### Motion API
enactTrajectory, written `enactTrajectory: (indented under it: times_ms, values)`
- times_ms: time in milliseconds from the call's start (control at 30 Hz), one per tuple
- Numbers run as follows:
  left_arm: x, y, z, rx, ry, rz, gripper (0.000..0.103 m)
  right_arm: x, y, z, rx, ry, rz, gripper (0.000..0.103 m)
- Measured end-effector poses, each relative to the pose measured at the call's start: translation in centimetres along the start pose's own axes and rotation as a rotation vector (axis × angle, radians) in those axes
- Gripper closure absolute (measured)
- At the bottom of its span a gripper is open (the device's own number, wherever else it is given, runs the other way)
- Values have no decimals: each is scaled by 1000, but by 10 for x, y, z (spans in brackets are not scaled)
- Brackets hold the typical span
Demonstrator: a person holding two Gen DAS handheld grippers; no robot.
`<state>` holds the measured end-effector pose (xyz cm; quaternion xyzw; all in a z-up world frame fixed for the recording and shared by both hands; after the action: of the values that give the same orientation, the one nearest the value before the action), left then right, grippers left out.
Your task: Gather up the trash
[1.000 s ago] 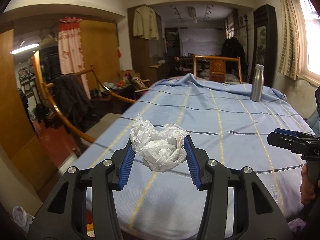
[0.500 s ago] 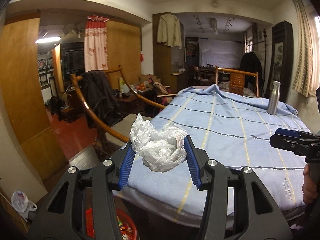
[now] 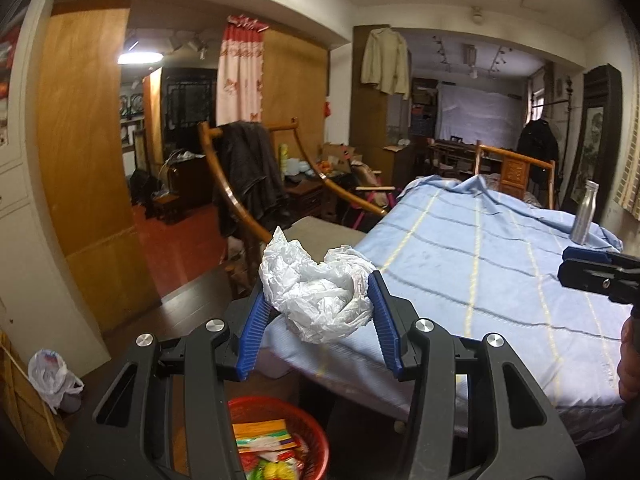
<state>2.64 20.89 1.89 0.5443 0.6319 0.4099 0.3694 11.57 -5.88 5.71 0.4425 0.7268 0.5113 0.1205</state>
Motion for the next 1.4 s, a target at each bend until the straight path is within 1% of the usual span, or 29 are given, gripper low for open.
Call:
enactTrajectory:
  times_ms: [100, 233, 367, 533, 567, 600, 633, 700, 800, 900, 1033, 1100, 1233, 1333, 1400]
  values:
    - [19, -11, 4, 31, 24, -10, 54, 15, 3, 16, 22, 24, -21, 12]
    - [46, -35, 16, 106, 27, -47, 54, 32, 2, 34, 60, 49, -40, 12]
    - [69, -75, 30, 225, 37, -70, 54, 44, -2, 56, 102, 74, -50, 12]
    - [93, -134, 55, 399, 44, -122, 53, 67, -21, 93, 192, 122, -62, 12]
    - [99, -146, 61, 439, 42, -137, 49, 71, -25, 99, 211, 130, -67, 12]
    - [102, -154, 64, 466, 44, -151, 39, 80, -34, 109, 244, 142, -78, 12]
    - [108, -160, 66, 488, 51, -173, 34, 84, -39, 115, 261, 148, -86, 12]
    - [115, -163, 63, 499, 58, -195, 18, 96, -50, 127, 307, 161, -108, 12]
    - [123, -157, 55, 482, 83, -197, 10, 109, -65, 140, 354, 175, -130, 12]
    - [127, -157, 49, 494, 120, -170, 10, 116, -78, 153, 402, 183, -134, 12]
    - [127, -168, 45, 559, 187, -85, 10, 121, -97, 170, 478, 169, -146, 12]
    - [129, -170, 46, 580, 218, -52, 9, 122, -106, 178, 517, 160, -150, 12]
    - [135, -180, 44, 607, 254, -55, 9, 128, -130, 198, 612, 131, -182, 12]
    - [134, -188, 44, 607, 269, -59, 8, 127, -145, 208, 649, 113, -195, 12]
    - [130, -191, 47, 618, 264, -61, 8, 128, -153, 212, 664, 111, -192, 12]
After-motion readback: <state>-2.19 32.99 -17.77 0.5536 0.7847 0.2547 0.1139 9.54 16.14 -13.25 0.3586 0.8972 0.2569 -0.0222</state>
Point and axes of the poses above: each gripper's, at about its wrist camera, not at the fingertips, and z roughly the way its jaws point, x to its left, y to its top, the point moved 2 cm from there along z, roughly the way its jaws point, and after that the axes turned 1 degree about -x, right-handed, at the moved point
